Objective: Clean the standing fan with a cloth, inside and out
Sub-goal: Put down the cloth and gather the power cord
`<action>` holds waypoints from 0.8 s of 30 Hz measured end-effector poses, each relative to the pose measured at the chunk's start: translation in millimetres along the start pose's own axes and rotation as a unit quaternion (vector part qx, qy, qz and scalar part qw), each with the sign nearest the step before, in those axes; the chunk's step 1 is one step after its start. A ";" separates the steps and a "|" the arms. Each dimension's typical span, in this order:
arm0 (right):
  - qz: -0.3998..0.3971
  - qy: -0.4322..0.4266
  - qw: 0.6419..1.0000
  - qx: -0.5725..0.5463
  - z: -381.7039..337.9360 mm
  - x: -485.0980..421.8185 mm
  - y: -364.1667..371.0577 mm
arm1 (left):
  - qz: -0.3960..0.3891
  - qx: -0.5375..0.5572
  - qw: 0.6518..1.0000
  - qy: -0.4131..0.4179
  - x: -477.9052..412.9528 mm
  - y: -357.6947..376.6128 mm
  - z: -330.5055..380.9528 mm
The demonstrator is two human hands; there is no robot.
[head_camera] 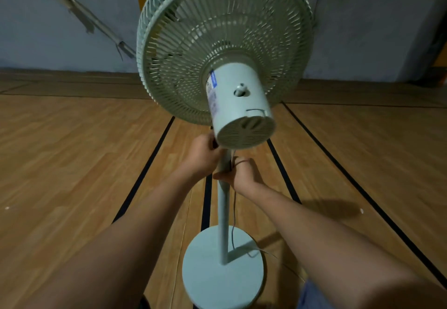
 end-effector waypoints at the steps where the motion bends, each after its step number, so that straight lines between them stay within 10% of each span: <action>1: 0.002 0.000 1.000 0.027 -0.9 0.9 0.0 | -0.006 0.000 1.000 0.006 -1.8 0.6 -1.8; 9: -0.029 0.106 0.994 0.003 3.4 15.2 -3.7 | -0.020 0.005 1.000 0.009 3.4 6.7 3.5; 15: -0.238 0.109 0.948 0.182 -0.3 56.3 -6.4 | 0.036 -0.048 0.996 -0.066 36.1 6.2 6.8; 24: -0.288 0.040 0.956 0.040 -12.6 103.9 -35.4 | -0.210 0.107 0.961 -0.144 86.5 37.2 6.8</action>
Point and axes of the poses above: each hand's wrist, its own x-axis away from the middle knuckle, its own y-axis out of the palm, z = x × y, the point moved 6 cm from there along -x, towards the middle knuckle, and after that the axes turned 11 degrees about -y, right-handed, at the moved point
